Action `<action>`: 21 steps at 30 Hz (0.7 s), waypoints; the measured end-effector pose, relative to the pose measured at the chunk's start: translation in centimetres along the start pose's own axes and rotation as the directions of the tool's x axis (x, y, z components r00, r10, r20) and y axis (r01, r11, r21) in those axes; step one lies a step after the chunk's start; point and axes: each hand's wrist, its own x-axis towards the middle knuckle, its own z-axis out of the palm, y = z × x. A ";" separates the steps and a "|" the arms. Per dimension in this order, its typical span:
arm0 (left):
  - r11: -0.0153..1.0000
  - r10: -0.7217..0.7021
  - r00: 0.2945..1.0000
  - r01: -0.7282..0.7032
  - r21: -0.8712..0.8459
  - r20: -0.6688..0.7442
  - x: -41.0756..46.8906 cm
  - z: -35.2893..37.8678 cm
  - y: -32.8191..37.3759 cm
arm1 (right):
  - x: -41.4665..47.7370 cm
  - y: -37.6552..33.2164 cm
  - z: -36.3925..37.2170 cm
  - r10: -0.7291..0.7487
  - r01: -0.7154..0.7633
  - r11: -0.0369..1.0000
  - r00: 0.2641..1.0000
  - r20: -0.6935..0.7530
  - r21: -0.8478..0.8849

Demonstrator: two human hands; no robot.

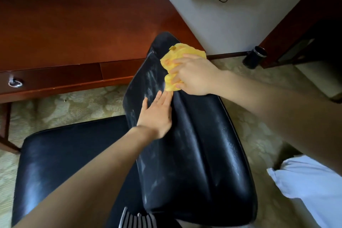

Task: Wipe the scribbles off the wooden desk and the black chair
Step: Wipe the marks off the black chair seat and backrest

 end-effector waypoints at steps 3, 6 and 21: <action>1.000 0.002 1.000 -0.002 0.014 -0.002 0.1 -0.5 -0.4 | -5.3 -2.7 -0.9 -0.016 0.016 0.999 1.000 -0.006 0.049; 0.999 -0.001 0.999 -0.002 0.041 0.054 -0.1 -0.9 -0.4 | -10.9 -5.9 -1.4 -0.016 0.016 0.994 1.000 -0.008 0.107; 0.994 0.107 0.992 -0.107 -0.013 0.062 -2.6 -1.7 1.7 | -23.9 -13.9 -1.1 -0.224 0.227 0.967 0.974 -0.043 0.116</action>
